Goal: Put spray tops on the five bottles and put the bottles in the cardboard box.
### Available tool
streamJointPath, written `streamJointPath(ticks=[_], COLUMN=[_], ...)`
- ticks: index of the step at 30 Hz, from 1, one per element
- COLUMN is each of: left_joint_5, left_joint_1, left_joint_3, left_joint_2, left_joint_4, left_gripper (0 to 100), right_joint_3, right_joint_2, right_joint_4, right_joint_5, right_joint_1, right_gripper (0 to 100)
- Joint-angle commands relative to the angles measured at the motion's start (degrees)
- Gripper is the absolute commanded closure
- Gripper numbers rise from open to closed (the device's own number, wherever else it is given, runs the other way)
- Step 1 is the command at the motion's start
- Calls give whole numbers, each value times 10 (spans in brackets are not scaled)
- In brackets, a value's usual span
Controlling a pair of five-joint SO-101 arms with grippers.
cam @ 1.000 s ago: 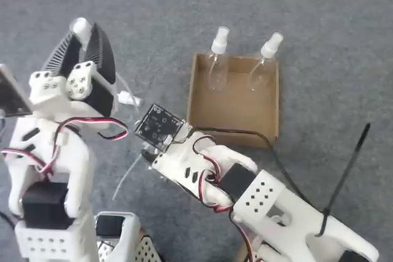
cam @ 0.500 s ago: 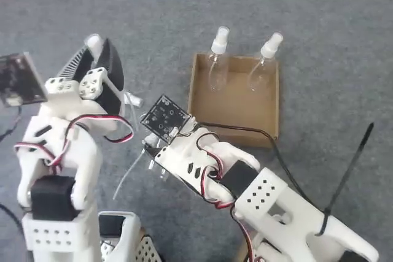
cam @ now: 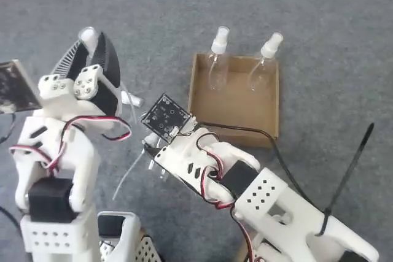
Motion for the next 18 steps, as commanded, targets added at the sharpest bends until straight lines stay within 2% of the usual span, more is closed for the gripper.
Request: streamJointPath(ticks=[1,7,10,18], left_joint_5=[2,2,4,2], left_joint_1=[3,4,4,69], left_joint_3=[-5,-3,-2,-1], left_joint_2=[-4,-9,-10,-10], left_joint_4=[-40,-27,12,134], left_gripper=[987,987,987,987], right_joint_3=[-8,-8,-8,1], right_joint_2=[-29,-29,-29,-29], right_joint_4=[-8,-8,-8,-8], right_joint_5=[-7,-7,-7,-4], right_joint_1=[7,7,7,7], right_gripper=[993,993,993,993])
